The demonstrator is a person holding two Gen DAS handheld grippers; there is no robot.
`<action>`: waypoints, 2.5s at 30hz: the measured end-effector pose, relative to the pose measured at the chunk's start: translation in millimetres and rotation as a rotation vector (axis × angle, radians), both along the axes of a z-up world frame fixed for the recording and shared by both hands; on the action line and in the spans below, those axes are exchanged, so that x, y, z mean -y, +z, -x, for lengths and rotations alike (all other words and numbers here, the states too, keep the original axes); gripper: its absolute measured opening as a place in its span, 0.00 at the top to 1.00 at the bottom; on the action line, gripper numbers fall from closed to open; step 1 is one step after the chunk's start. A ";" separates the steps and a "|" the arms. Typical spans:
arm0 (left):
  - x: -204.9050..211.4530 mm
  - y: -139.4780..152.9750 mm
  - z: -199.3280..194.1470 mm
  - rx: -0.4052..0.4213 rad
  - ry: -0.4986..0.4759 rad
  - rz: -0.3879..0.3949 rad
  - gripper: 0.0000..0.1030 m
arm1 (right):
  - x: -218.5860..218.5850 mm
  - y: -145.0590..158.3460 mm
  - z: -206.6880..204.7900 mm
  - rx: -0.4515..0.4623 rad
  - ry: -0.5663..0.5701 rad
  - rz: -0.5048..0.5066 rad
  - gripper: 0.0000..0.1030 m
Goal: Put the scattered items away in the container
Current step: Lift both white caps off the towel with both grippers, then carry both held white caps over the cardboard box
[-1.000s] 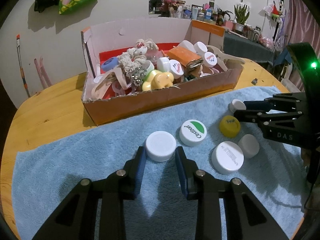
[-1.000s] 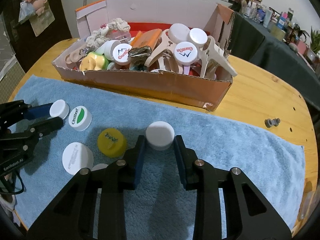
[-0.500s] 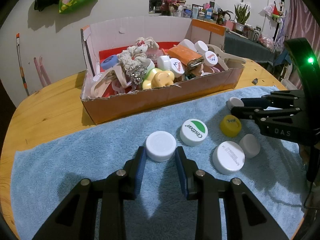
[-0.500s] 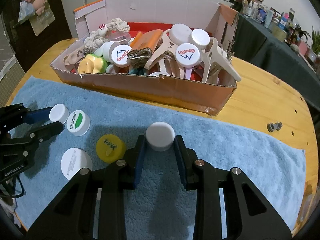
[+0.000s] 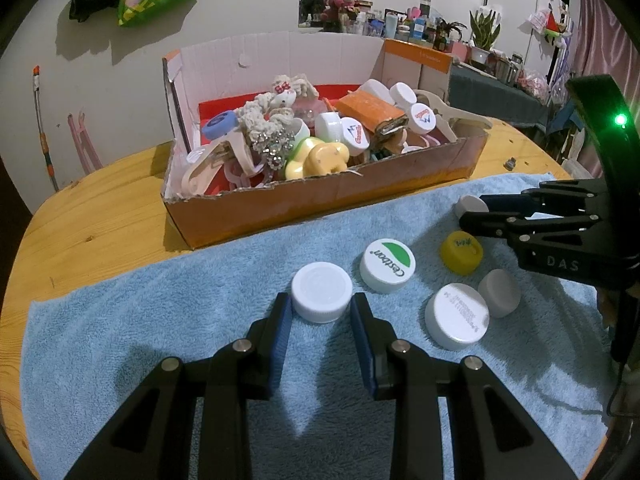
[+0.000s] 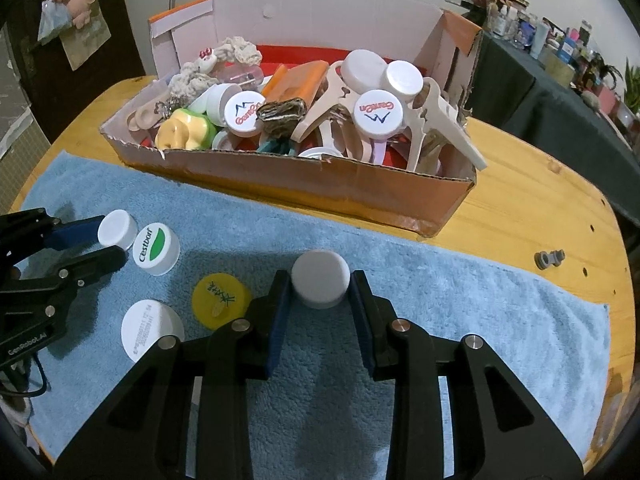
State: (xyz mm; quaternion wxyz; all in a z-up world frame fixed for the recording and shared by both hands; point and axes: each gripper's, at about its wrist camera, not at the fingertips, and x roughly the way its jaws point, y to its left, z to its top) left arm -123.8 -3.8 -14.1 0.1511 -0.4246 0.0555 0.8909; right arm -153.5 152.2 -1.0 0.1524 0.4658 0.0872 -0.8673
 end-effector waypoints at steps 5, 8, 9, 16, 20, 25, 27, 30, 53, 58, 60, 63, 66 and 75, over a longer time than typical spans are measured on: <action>1.2 1.3 0.6 -0.001 0.003 -0.011 0.69 | -0.5 4.7 -2.6 -0.011 0.005 0.017 0.72; 1.3 3.3 -0.1 -0.006 0.005 -0.016 0.69 | -1.2 6.7 -2.7 -0.011 0.009 0.022 0.72; 1.3 4.0 -0.7 -0.006 0.004 -0.015 0.69 | -1.0 7.9 -3.6 -0.018 0.010 0.022 0.72; 1.9 12.0 -4.1 -0.020 0.005 -0.020 0.69 | -1.4 14.9 -6.2 -0.041 0.015 0.032 0.72; 1.8 18.9 -6.5 -0.033 0.005 -0.023 0.69 | -3.3 22.7 -8.7 -0.058 0.016 0.044 0.72; 0.4 27.3 -7.8 -0.047 0.005 -0.028 0.69 | -2.7 31.8 -12.7 -0.075 0.022 0.053 0.72; -0.5 31.6 -8.3 -0.052 0.005 -0.028 0.69 | -2.7 37.5 -14.3 -0.087 0.027 0.055 0.72; -1.9 38.0 -8.5 -0.063 0.005 -0.027 0.69 | -1.7 43.1 -16.1 -0.097 0.030 0.057 0.72; -4.3 89.7 39.9 -0.125 0.048 -0.019 0.69 | 3.2 83.8 26.7 -0.142 0.054 0.066 0.72; -7.8 99.5 60.6 -0.128 0.048 -0.007 0.69 | 11.3 91.7 46.7 -0.146 0.066 0.054 0.72; -9.5 103.2 66.8 -0.131 0.050 0.002 0.69 | 16.7 94.3 56.4 -0.146 0.071 0.050 0.72; -10.6 109.6 76.0 -0.140 0.050 0.000 0.69 | 22.7 97.4 63.9 -0.149 0.082 0.044 0.72; -11.4 113.8 80.8 -0.150 0.050 0.013 0.69 | 27.3 99.8 68.5 -0.151 0.092 0.042 0.72; -7.7 113.9 83.2 -0.144 0.057 0.020 0.69 | 41.8 98.4 71.7 -0.142 0.114 0.036 0.72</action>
